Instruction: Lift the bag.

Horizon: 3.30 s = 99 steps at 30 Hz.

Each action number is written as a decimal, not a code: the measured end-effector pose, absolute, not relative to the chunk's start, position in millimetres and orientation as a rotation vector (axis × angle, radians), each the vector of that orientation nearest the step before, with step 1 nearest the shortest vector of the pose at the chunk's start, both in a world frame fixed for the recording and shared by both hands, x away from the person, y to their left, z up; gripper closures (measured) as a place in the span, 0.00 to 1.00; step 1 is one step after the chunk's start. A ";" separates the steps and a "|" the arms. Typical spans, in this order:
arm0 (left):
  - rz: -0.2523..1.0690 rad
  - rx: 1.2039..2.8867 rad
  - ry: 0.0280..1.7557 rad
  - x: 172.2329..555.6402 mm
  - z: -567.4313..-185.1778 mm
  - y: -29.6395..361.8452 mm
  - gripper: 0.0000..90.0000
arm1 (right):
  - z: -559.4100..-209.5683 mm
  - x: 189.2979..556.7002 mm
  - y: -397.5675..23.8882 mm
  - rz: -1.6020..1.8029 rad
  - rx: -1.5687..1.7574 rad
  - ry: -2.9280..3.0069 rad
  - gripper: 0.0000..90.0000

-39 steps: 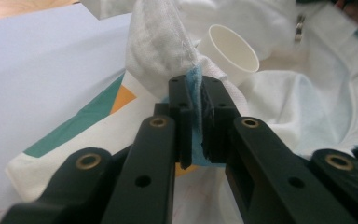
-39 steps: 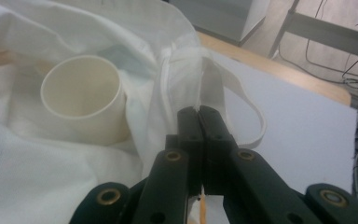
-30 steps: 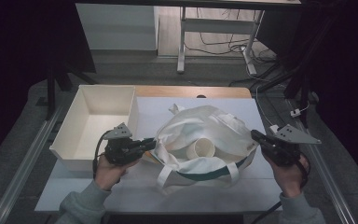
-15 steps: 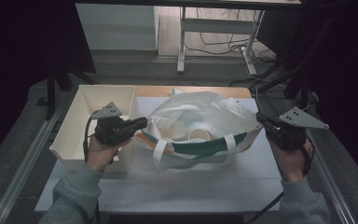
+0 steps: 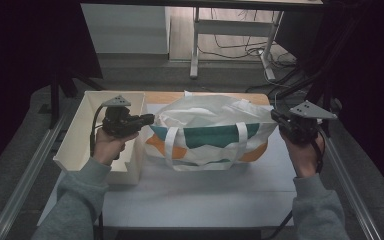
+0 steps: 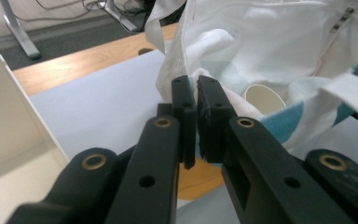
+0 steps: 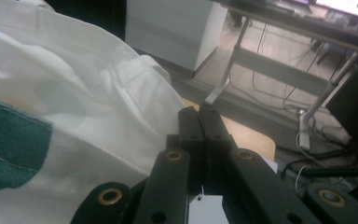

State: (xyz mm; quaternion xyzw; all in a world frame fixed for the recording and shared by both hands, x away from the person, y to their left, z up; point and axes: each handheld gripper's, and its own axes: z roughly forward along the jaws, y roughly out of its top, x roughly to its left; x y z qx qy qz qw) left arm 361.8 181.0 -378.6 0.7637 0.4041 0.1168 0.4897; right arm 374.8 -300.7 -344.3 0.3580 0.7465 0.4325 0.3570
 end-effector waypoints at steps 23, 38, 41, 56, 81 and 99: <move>0.229 1.948 1.057 393.8 -399.8 176.8 0.96 | -403.9 428.9 -296.4 0.979 1.051 2.053 1.00; 0.222 1.946 1.067 397.5 -402.8 176.5 0.96 | -413.3 430.2 -298.0 0.986 1.079 2.066 0.99; 0.240 1.947 1.066 397.2 -402.6 174.4 0.94 | -412.5 431.4 -297.0 1.011 1.072 2.061 0.99; 0.348 1.839 0.966 360.0 -383.7 182.2 0.40 | -394.1 393.0 -296.1 1.257 1.001 1.950 0.54; 0.366 1.909 0.946 292.0 -410.1 202.7 0.19 | -425.8 345.2 -306.2 1.294 0.908 2.149 0.49; 0.294 1.947 1.035 268.1 -459.7 210.2 0.16 | -466.9 325.4 -316.5 1.223 0.948 2.190 0.48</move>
